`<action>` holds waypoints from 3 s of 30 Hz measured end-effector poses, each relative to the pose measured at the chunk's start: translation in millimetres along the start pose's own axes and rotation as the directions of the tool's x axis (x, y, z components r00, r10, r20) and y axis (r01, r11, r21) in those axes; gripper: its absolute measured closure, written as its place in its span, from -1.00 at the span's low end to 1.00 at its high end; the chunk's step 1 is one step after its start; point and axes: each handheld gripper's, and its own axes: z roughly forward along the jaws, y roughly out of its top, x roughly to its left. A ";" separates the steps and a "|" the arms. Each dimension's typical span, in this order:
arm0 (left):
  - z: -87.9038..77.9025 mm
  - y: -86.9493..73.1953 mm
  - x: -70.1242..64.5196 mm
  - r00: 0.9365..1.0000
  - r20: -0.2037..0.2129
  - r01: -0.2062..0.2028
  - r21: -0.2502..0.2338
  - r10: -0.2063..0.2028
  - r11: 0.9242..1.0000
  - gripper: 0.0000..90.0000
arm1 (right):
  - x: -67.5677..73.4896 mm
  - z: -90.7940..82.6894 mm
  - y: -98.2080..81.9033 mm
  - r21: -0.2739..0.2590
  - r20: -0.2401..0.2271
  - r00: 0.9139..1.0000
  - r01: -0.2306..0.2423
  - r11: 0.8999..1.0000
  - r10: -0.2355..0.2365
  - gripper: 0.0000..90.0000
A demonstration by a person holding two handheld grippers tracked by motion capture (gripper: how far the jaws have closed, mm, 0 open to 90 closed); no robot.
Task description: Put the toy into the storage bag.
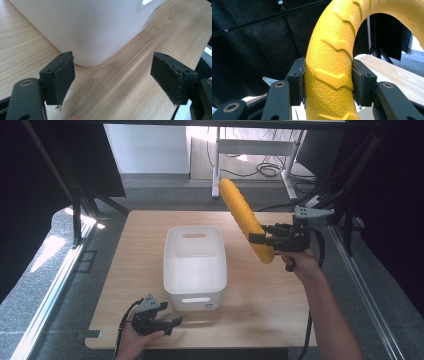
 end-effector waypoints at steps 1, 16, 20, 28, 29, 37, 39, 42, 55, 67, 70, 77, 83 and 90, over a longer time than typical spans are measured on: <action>-0.1 0.0 0.0 1.000 0.000 0.000 0.000 0.000 1.000 -0.56 | 1.2 1.0 0.9 -0.004 -0.003 1.000 0.001 1.000 -0.001 0.16; -0.6 0.3 -0.4 1.000 0.000 -0.002 -0.001 0.002 1.000 -0.56 | 16.3 12.1 8.0 -0.015 -0.035 0.999 0.030 0.999 -0.031 0.16; 0.1 0.3 -0.9 1.000 0.001 -0.002 -0.002 0.002 1.000 -0.56 | 18.9 15.4 8.6 -0.021 -0.043 0.998 0.037 0.999 -0.038 0.16; -0.7 0.6 -1.1 1.000 0.001 0.000 -0.004 0.000 1.000 -0.56 | 27.6 23.8 15.8 -0.045 -0.061 0.997 0.044 0.998 -0.047 0.16; -0.7 0.5 -0.9 1.000 0.001 0.000 -0.004 0.000 1.000 -0.56 | 29.4 25.1 17.2 -0.049 -0.064 0.996 0.051 0.997 -0.055 0.16; -0.7 0.5 -1.2 1.000 0.002 0.000 -0.005 0.000 1.000 -0.56 | 40.1 30.0 24.5 -0.072 -0.083 0.993 0.072 0.995 -0.078 0.16; -0.4 0.5 -1.2 1.000 0.003 -0.001 -0.004 0.001 1.000 -0.56 | 42.9 31.2 25.7 -0.073 -0.090 0.992 0.077 0.994 -0.083 0.16; 0.2 0.6 -1.6 1.000 0.004 -0.003 -0.002 0.003 1.000 -0.56 | 45.6 33.4 26.2 -0.078 -0.098 0.991 0.083 0.994 -0.091 0.16; 0.3 0.5 -1.7 1.000 0.006 -0.003 0.000 0.003 1.000 -0.57 | 54.1 52.1 22.8 -0.066 -0.145 0.985 0.086 0.994 -0.095 0.16; -0.3 0.5 -1.1 1.000 0.005 -0.001 -0.003 0.001 1.000 -0.57 | 55.1 67.1 19.2 -0.055 -0.170 0.982 0.078 0.995 -0.086 0.16; -0.4 0.4 -1.3 1.000 0.006 0.002 -0.004 -0.002 1.000 -0.57 | 55.8 69.7 18.5 -0.053 -0.175 0.981 0.078 0.996 -0.086 0.16; 0.2 0.2 -1.2 1.000 0.005 0.000 -0.001 0.000 1.000 -0.57 | 57.8 75.5 16.7 -0.062 -0.201 0.976 0.079 0.995 -0.090 0.16; -0.2 0.2 -1.1 1.000 0.006 -0.001 -0.002 0.001 1.000 -0.57 | 59.1 82.0 14.8 -0.053 -0.209 0.974 0.077 0.996 -0.087 0.16; -0.4 0.2 -1.1 1.000 0.004 -0.001 -0.002 0.001 1.000 -0.57 | 59.1 88.0 12.0 -0.053 -0.226 0.971 0.071 0.996 -0.082 0.16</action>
